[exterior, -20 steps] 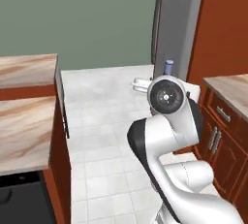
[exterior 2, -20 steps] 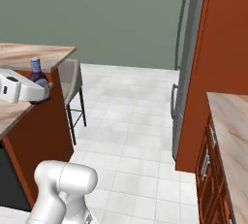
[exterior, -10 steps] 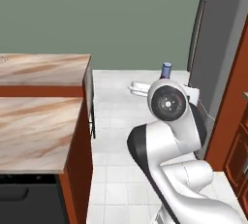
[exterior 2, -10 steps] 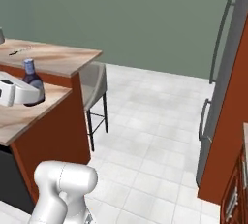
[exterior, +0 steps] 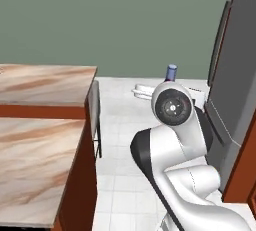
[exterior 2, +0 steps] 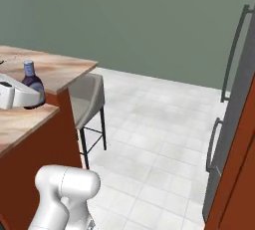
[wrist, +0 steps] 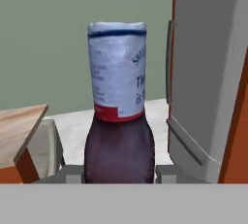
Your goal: Move the condiment bottle and oil and vinegar bottle from the cabinet to the dining counter.
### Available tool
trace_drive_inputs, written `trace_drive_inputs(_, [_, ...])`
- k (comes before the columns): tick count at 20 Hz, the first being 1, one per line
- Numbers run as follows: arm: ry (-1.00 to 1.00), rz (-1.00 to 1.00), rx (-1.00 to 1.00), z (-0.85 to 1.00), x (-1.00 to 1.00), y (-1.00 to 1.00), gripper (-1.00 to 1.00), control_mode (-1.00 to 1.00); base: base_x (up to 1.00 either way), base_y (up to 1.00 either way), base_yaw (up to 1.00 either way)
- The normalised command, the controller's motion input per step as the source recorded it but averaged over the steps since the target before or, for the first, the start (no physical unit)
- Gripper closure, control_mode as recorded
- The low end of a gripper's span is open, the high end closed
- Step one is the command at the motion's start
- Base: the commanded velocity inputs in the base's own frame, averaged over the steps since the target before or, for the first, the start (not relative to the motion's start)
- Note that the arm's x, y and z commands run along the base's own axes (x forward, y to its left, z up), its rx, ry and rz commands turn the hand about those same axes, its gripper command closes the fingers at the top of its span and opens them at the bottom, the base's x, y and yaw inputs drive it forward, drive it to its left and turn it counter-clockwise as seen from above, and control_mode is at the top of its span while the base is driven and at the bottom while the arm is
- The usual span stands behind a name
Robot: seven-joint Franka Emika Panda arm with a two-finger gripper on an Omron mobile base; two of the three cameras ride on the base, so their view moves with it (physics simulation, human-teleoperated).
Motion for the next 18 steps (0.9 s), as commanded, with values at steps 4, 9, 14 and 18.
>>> trace_drive_inputs(4, [0.00,0.00,0.00,0.00,0.00,0.00,1.00,1.00,0.82,-0.08,0.10])
trace_drive_inputs(9, [0.00,0.00,0.00,0.00,0.00,0.00,1.00,1.00,0.80,-0.10,0.13])
trace_drive_inputs(14, [0.00,0.00,0.00,0.00,0.00,0.00,1.00,1.00,0.77,-0.06,0.22])
trace_drive_inputs(18, [0.00,0.00,0.00,0.00,0.00,0.00,1.00,1.00,0.71,-0.05,0.33])
